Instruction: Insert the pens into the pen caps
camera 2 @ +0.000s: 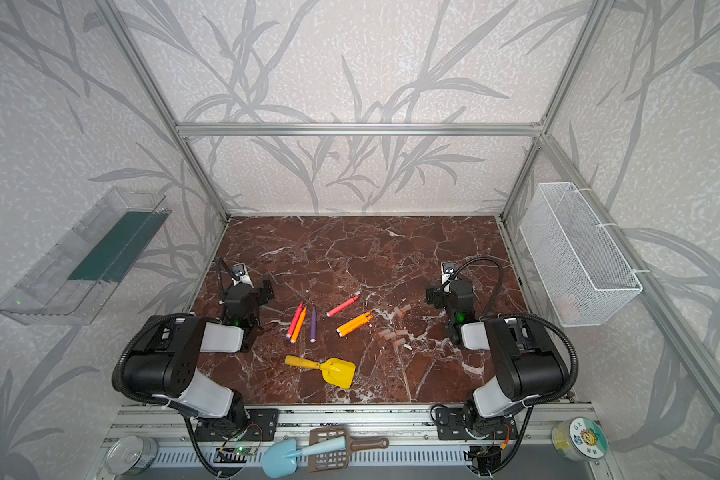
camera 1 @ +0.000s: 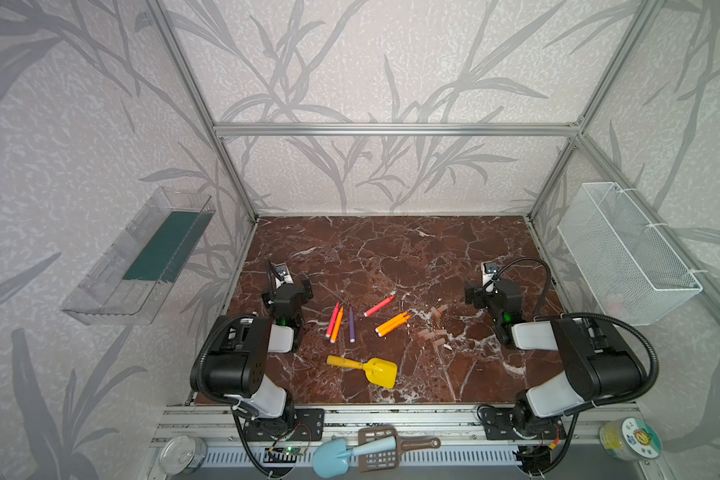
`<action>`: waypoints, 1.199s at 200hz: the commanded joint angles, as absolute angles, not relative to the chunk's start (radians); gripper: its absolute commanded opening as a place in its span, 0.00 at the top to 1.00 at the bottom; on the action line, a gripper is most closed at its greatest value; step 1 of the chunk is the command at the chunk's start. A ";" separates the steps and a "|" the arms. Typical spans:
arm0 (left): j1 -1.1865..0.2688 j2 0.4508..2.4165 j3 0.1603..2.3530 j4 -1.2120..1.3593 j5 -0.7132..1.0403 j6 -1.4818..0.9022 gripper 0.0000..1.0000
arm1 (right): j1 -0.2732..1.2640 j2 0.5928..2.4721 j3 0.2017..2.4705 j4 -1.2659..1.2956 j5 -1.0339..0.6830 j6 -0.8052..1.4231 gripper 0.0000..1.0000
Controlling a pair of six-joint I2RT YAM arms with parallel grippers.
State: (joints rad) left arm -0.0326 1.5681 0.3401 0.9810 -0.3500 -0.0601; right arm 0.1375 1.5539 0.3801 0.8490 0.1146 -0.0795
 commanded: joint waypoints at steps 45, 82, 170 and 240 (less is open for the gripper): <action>-0.036 1.579 0.361 1.004 -0.372 -0.044 0.01 | 0.140 1.543 0.398 0.864 0.130 -0.077 0.01; -0.059 1.554 0.351 1.012 -0.413 -0.027 0.01 | 0.144 1.517 0.371 0.938 0.166 -0.088 0.01; -0.229 1.037 0.605 0.098 -0.286 -0.255 0.01 | 0.159 0.980 0.664 -0.139 0.257 0.463 0.01; -0.223 0.767 0.526 -0.030 0.010 -0.443 0.01 | 0.137 0.761 0.367 0.096 0.182 0.463 0.01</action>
State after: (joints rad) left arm -0.2314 0.8261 0.5728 0.1154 0.0643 -0.2733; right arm 0.1375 0.7670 0.4397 0.0212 0.1379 0.4351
